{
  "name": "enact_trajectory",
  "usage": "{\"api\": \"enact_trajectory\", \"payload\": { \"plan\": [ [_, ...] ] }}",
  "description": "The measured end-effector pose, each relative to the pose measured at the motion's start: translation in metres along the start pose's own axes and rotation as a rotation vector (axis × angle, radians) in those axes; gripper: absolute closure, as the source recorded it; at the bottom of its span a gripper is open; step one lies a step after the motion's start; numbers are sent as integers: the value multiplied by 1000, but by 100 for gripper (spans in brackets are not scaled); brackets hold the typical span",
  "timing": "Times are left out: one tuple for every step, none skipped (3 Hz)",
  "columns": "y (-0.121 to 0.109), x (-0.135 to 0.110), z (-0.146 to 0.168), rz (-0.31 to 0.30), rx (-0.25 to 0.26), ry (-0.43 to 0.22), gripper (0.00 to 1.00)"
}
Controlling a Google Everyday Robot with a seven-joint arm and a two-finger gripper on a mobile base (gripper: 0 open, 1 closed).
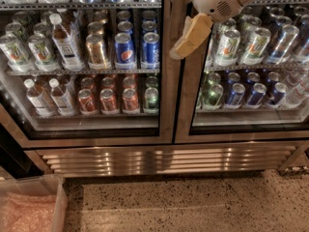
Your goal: Open left fridge door
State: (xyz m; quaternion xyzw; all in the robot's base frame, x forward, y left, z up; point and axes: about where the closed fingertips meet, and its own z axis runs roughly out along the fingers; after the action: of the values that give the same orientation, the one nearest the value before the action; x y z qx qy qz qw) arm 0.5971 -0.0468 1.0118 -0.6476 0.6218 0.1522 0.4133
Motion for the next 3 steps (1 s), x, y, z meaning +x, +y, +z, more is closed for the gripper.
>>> {"api": "enact_trajectory", "payload": {
  "plan": [
    [0, 0, 3, 1, -11, -13, 0],
    [0, 0, 3, 1, -11, -13, 19],
    [0, 0, 3, 1, -11, -13, 42]
  ]
}}
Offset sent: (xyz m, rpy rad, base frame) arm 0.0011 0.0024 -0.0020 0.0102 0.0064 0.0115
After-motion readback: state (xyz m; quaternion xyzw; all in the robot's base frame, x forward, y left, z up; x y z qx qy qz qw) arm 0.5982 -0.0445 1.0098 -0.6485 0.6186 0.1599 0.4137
